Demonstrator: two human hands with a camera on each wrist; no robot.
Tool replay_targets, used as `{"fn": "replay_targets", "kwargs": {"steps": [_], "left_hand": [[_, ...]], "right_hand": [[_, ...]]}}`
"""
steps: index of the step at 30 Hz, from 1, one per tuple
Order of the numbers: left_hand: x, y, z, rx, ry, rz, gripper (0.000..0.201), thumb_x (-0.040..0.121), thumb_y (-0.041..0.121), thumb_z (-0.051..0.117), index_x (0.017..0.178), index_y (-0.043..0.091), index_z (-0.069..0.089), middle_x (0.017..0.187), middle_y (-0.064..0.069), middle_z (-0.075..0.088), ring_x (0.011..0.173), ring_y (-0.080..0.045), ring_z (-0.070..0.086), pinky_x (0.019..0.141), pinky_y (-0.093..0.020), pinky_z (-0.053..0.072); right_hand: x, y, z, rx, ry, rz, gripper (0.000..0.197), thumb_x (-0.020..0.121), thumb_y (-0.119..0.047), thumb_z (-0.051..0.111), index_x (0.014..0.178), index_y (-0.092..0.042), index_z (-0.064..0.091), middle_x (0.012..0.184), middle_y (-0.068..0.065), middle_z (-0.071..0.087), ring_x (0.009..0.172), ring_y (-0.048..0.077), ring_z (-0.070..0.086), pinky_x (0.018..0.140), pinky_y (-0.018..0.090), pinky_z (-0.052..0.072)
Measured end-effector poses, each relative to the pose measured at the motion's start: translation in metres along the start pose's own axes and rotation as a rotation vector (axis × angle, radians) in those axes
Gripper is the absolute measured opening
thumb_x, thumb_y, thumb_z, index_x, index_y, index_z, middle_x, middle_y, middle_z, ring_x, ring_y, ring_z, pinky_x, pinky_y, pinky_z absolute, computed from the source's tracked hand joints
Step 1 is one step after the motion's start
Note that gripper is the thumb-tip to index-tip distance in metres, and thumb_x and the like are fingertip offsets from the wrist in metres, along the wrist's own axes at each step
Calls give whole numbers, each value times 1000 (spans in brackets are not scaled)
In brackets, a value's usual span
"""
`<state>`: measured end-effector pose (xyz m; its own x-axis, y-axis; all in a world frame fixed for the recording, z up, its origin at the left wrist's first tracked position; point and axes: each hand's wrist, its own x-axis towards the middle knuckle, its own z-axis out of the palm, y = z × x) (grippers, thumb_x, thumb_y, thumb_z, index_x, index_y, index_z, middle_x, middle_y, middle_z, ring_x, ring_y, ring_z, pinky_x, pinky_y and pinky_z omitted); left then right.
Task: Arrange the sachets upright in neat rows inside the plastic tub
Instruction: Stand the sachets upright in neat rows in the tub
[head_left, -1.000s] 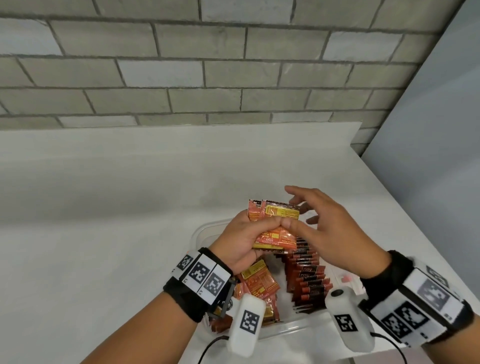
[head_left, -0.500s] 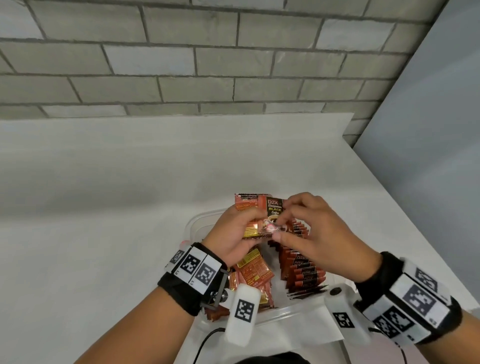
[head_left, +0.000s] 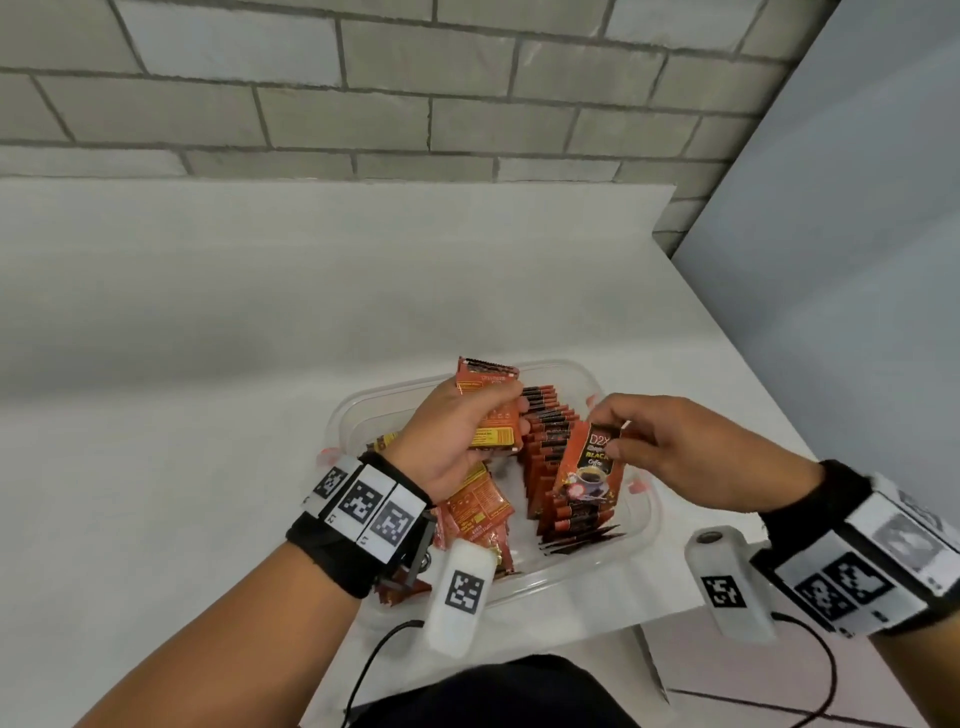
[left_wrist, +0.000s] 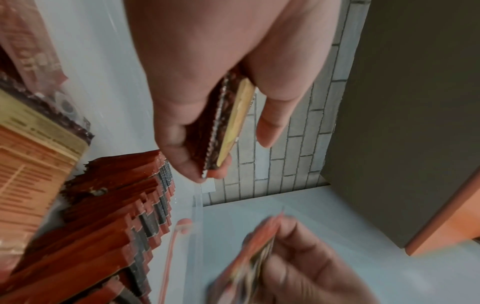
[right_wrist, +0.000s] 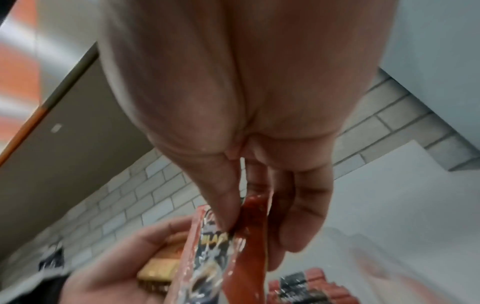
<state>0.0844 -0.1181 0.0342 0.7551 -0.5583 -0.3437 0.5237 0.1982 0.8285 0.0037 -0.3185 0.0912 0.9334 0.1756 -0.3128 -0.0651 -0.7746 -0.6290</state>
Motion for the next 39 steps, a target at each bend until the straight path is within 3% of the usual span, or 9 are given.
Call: {"fn": "replay_targets", "kwargs": {"steps": [2, 9, 15, 22, 27, 31, 33, 35, 39], "left_hand": [[2, -1, -1, 9, 8, -7, 20, 89, 19, 61, 106, 8, 61, 90, -9, 68, 74, -19, 65, 71, -34, 51], [3, -1, 0, 18, -14, -29, 11, 91, 18, 60, 100, 12, 62, 87, -7, 69, 73, -18, 66, 74, -34, 52], [2, -1, 1, 22, -9, -45, 17, 92, 17, 60, 106, 9, 61, 86, -8, 69, 70, -18, 67, 70, -32, 54], [1, -1, 0, 34, -11, -52, 18, 92, 18, 59, 108, 8, 60, 86, -8, 69, 71, -19, 66, 69, -32, 54], [2, -1, 1, 40, -12, -53, 20, 92, 18, 60, 108, 7, 60, 87, -8, 69, 71, -19, 67, 70, -33, 54], [2, -1, 1, 45, -8, -62, 21, 91, 19, 60, 109, 7, 60, 87, -8, 70, 71, -19, 67, 68, -31, 54], [2, -1, 1, 41, -8, -68, 22, 91, 19, 60, 110, 7, 59, 87, -8, 70, 71, -19, 67, 67, -30, 55], [1, -1, 2, 39, -7, -75, 24, 91, 19, 60, 112, 7, 59, 87, -8, 70, 72, -19, 67, 67, -30, 55], [2, -1, 2, 39, 2, -82, 25, 91, 19, 60, 113, 7, 59, 88, -8, 70, 71, -18, 67, 68, -31, 55]], "right_hand": [[-8, 6, 7, -79, -73, -7, 16, 96, -10, 53, 99, -24, 61, 91, -12, 66, 82, 4, 60, 74, 14, 46], [-14, 15, 23, -222, -184, -46, 16, 97, -12, 49, 101, -24, 58, 90, -8, 63, 79, 12, 55, 72, 26, 45], [-10, 11, 38, -364, -73, -85, 20, 90, -11, 59, 103, -20, 72, 103, -6, 57, 87, 8, 55, 78, 22, 45], [-5, 22, 48, -614, 21, -143, 19, 72, -14, 75, 74, -26, 61, 69, -13, 61, 63, 11, 54, 63, 24, 32], [0, 19, 46, -668, -29, -97, 13, 82, -15, 63, 73, -25, 61, 77, -10, 62, 72, 10, 49, 66, 23, 27], [6, 17, 48, -672, -59, -76, 23, 79, -11, 61, 67, -28, 53, 68, -12, 52, 65, 8, 44, 61, 11, 19], [8, 16, 47, -683, -89, -65, 25, 80, -11, 59, 67, -30, 48, 70, -13, 49, 66, 9, 45, 61, 16, 22], [9, 14, 46, -713, -126, -53, 22, 82, -13, 57, 70, -30, 49, 74, -12, 51, 68, 8, 45, 64, 21, 25], [12, 13, 45, -721, -155, -43, 15, 81, -12, 56, 75, -25, 59, 79, -8, 60, 67, 10, 47, 58, 13, 24]]}}
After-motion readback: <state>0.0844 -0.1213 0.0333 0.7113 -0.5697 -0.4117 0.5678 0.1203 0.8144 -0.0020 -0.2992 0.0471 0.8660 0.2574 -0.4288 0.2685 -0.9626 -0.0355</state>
